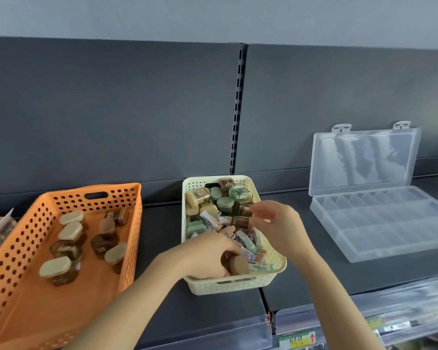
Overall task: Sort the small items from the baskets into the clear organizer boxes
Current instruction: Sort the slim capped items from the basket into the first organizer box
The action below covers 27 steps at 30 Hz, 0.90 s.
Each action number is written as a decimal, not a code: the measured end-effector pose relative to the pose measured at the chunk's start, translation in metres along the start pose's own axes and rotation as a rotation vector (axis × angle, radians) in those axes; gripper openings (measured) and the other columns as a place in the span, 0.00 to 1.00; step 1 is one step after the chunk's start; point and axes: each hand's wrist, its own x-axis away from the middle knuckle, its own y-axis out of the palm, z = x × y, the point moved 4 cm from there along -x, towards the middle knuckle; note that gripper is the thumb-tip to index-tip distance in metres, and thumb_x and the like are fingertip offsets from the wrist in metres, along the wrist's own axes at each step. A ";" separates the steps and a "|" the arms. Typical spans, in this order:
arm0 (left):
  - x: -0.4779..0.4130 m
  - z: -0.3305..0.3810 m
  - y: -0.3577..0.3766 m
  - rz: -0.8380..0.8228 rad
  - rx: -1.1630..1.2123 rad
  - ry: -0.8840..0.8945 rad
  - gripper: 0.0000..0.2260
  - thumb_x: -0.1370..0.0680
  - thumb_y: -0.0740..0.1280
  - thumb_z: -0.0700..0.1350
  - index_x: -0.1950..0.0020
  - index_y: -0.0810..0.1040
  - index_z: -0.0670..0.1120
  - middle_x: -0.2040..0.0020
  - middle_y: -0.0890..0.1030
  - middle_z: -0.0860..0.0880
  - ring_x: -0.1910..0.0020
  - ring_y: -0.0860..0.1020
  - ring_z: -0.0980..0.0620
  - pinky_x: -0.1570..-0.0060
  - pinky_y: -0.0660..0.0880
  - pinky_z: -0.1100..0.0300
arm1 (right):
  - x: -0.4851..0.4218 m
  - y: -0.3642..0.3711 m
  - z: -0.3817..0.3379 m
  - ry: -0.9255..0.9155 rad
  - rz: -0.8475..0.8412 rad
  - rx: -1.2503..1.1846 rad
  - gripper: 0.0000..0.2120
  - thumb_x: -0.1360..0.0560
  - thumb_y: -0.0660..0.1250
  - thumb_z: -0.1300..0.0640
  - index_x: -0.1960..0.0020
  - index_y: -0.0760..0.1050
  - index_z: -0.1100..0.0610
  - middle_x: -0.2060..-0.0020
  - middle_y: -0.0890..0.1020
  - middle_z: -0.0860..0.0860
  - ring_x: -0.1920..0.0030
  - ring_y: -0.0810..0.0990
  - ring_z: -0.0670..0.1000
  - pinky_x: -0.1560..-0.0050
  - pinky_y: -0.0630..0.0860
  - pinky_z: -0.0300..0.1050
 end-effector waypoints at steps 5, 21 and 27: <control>0.010 -0.016 -0.013 0.246 0.202 -0.107 0.12 0.33 0.67 0.47 0.50 0.79 0.49 0.51 0.81 0.54 0.57 0.78 0.54 0.55 0.77 0.54 | -0.024 0.000 -0.004 -0.076 0.016 0.129 0.15 0.25 0.67 0.58 0.39 0.77 0.52 0.44 0.79 0.46 0.45 0.77 0.47 0.49 0.67 0.35; 0.045 -0.040 -0.062 0.803 0.310 -0.206 0.17 0.29 0.72 0.45 0.41 0.77 0.54 0.49 0.79 0.61 0.50 0.76 0.65 0.47 0.76 0.63 | -0.085 0.049 -0.020 -0.110 -0.199 0.562 0.13 0.23 0.62 0.55 0.40 0.72 0.58 0.48 0.77 0.57 0.55 0.79 0.57 0.62 0.75 0.45; 0.089 -0.064 -0.071 0.864 0.237 -0.296 0.27 0.28 0.72 0.48 0.30 0.69 0.53 0.40 0.75 0.58 0.42 0.75 0.57 0.41 0.74 0.55 | -0.058 0.041 -0.062 -0.205 -0.067 0.041 0.20 0.28 0.67 0.58 0.36 0.75 0.52 0.45 0.77 0.50 0.50 0.78 0.48 0.53 0.72 0.32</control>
